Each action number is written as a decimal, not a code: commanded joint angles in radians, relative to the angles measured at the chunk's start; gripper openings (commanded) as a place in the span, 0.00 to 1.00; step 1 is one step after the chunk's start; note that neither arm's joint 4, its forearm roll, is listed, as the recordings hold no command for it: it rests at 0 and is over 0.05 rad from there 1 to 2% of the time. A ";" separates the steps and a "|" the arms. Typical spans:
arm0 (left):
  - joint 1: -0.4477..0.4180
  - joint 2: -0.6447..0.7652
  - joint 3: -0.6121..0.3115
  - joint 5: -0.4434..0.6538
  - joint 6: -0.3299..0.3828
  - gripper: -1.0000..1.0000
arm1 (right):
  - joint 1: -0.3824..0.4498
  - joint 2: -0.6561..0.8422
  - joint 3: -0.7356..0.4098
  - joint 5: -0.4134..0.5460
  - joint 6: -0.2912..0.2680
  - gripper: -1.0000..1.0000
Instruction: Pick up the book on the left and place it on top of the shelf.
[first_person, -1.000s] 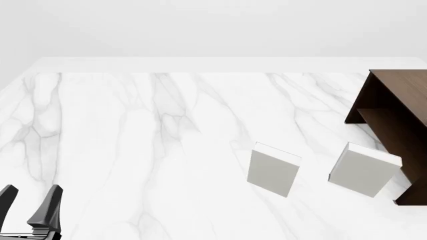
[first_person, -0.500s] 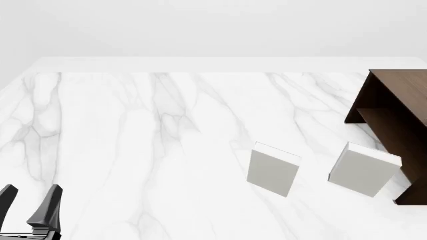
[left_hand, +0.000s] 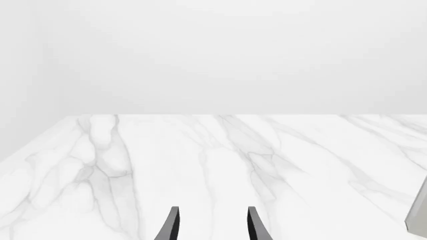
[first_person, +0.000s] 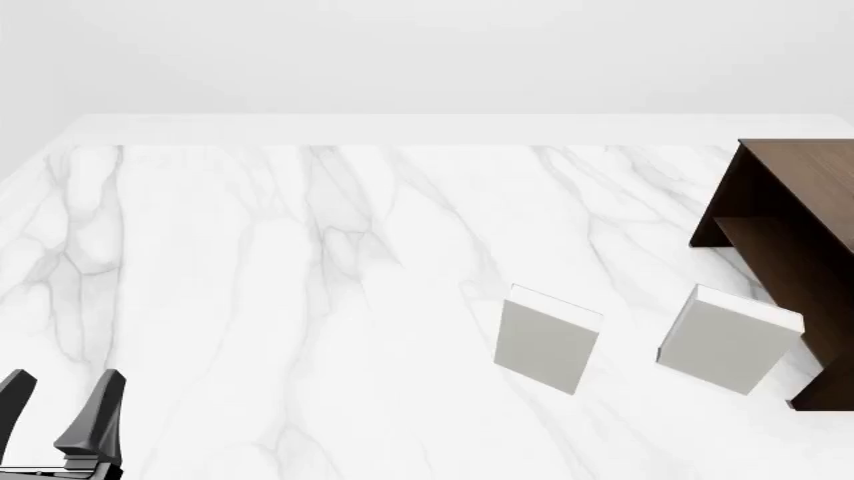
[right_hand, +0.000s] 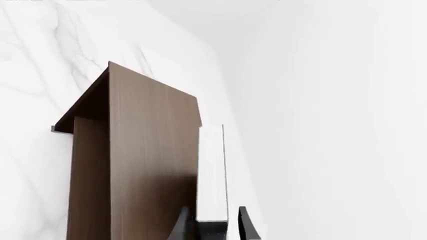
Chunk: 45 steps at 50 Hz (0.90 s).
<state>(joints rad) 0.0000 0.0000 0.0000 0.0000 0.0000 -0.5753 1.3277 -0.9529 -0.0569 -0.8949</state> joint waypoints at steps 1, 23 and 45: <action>0.000 0.000 0.000 0.000 0.000 1.00 | -0.005 0.044 -0.008 0.002 0.029 1.00; 0.000 0.000 0.000 0.000 0.000 1.00 | 0.064 -0.057 0.039 0.050 0.104 1.00; 0.000 0.000 0.000 0.000 0.000 1.00 | 0.136 -0.215 0.127 0.086 0.174 1.00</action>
<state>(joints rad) 0.0000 0.0000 0.0000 0.0000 0.0000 -0.4632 1.1600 -0.8488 0.0197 -0.7494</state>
